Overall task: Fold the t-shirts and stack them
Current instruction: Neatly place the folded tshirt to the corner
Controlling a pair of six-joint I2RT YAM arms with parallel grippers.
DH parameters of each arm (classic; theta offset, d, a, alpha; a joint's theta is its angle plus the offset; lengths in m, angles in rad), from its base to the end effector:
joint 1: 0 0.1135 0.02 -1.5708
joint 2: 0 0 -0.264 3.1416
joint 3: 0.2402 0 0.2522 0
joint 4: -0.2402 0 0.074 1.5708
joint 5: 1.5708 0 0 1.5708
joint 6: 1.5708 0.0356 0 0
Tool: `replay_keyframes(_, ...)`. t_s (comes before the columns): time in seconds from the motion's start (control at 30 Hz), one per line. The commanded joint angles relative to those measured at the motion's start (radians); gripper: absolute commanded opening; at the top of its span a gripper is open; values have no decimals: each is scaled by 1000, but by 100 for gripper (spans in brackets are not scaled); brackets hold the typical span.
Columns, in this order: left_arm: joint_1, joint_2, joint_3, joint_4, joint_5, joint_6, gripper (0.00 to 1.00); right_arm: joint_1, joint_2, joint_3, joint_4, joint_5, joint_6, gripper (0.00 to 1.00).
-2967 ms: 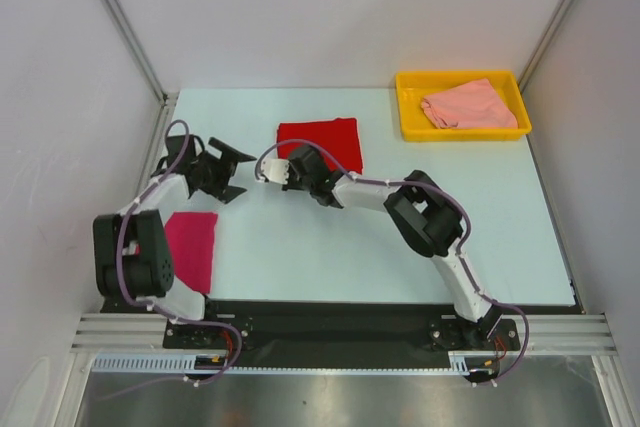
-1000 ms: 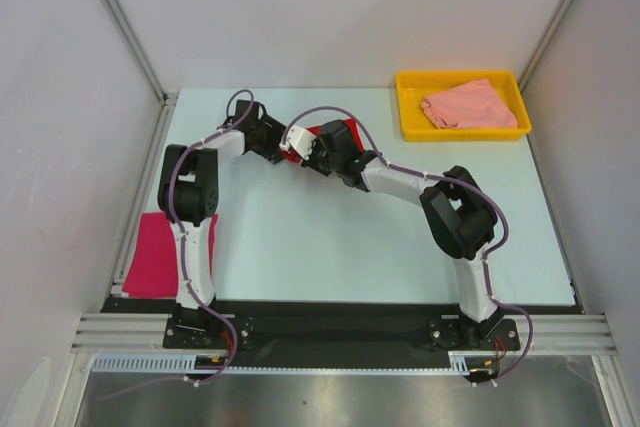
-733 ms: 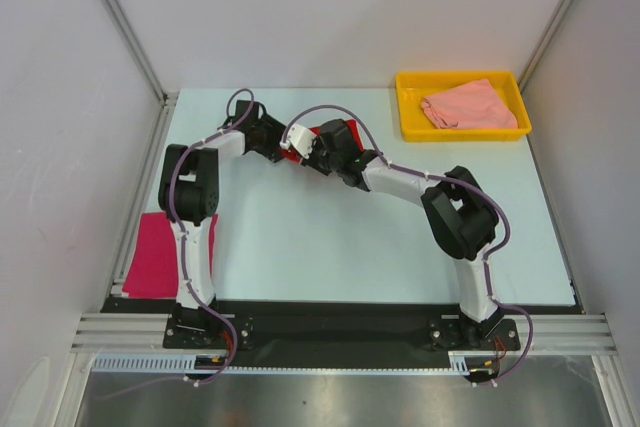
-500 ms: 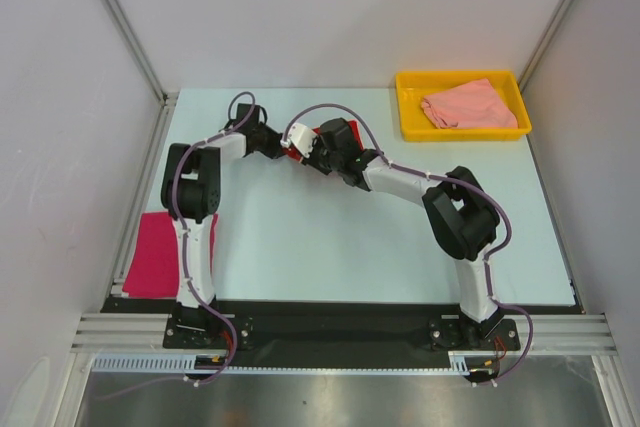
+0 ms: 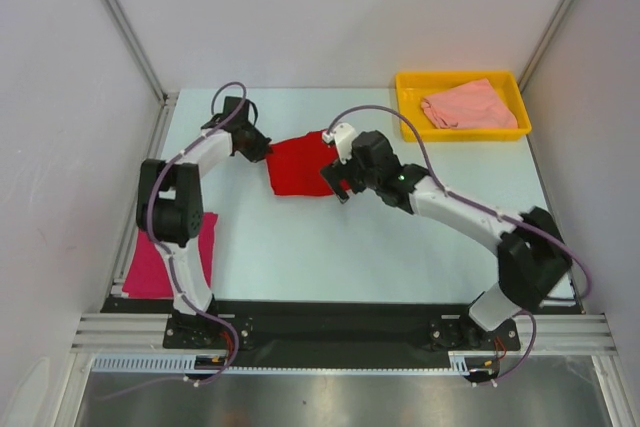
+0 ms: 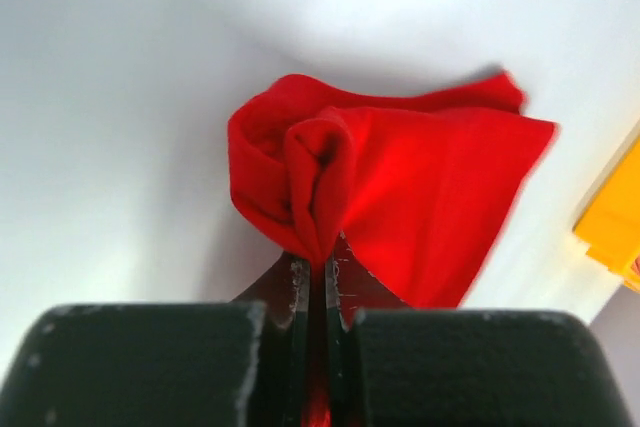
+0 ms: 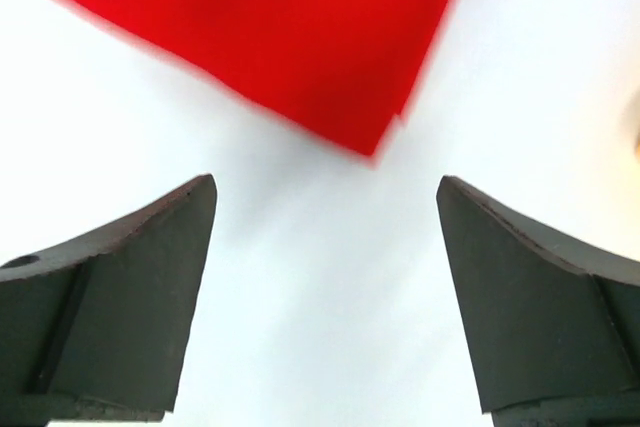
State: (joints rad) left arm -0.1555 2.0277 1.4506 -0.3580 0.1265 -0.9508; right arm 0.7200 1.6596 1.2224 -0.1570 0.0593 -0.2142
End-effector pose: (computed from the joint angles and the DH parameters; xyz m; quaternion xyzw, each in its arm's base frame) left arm 0.4334 -0.0725 0.1791 -0.3489 0.8817 -0.2150 0.2338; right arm 0.2882 0.2500 0.2658 -0.3851 0.7944 0.0920 0.4606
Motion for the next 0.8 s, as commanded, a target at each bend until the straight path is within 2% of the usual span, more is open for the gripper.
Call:
replay_keyframes(0.0,20,-184,-19,-174,-125,95,0,51,-194,-98,-122,40,143,98)
replay_keyframes(0.17,25,-306,-64,-295,-226,81,0,87,-421,-227,-183,54,216,100)
replay_keyframes(0.3,27,-409,-136,-335,-280,90,0,110,-532,-285,-219,65,239,100)
replay_keyframes(0.53,51,-478,-133,-440,-467,173,0,125,-630,-299,-285,76,245,100)
replay_keyframes(0.77,151,-527,-121,-456,-516,219,0,136,-646,-293,-317,59,233,100)
